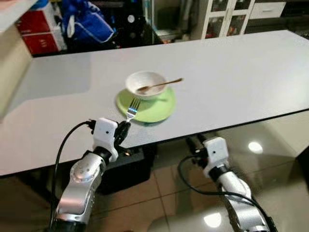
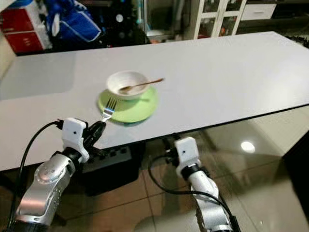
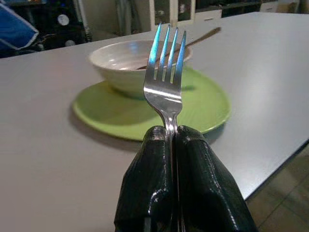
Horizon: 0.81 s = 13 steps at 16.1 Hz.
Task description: Setting the table
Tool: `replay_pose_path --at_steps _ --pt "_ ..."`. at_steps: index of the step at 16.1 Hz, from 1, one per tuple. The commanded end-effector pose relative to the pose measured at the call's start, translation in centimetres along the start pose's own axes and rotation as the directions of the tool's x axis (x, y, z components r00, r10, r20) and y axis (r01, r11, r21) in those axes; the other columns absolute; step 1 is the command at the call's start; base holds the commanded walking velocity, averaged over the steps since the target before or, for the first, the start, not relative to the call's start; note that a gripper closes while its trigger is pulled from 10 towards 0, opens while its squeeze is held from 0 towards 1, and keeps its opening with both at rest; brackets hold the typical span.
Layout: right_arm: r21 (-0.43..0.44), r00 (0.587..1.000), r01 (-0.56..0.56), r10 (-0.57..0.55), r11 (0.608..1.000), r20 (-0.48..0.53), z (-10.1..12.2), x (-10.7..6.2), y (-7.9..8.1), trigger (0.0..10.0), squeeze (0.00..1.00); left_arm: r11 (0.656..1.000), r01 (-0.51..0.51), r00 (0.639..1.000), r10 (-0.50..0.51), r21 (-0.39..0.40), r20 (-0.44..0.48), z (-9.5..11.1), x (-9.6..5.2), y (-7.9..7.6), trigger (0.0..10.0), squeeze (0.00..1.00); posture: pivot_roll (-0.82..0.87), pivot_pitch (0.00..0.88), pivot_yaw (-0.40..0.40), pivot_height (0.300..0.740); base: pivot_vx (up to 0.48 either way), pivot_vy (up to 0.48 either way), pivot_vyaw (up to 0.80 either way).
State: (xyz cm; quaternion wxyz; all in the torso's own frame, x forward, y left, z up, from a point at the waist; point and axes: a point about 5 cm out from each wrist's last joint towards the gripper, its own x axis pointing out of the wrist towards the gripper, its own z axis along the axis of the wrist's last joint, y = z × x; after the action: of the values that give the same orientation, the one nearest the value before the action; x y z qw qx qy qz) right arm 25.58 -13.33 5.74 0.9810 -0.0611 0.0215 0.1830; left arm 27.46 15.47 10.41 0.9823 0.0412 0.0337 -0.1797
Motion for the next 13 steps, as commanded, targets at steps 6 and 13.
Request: replay_pose_path --at_steps 6,13 --pt "-0.006 1.0 0.006 -0.006 1.0 0.007 0.33 0.03 -0.48 10.0 0.0 0.994 0.013 0.999 -0.009 0.107 -0.043 0.33 0.68 -0.04 10.0 0.0 0.07 0.0 0.059 0.74 0.367 0.116 0.0" --pt "0.001 1.0 0.002 -0.002 1.0 0.003 0.16 -0.09 -0.14 10.0 0.0 0.984 -0.012 0.995 0.028 0.178 -0.093 -0.25 0.77 0.34 10.0 0.0 0.07 0.0 0.063 0.74 0.136 0.0 0.0"
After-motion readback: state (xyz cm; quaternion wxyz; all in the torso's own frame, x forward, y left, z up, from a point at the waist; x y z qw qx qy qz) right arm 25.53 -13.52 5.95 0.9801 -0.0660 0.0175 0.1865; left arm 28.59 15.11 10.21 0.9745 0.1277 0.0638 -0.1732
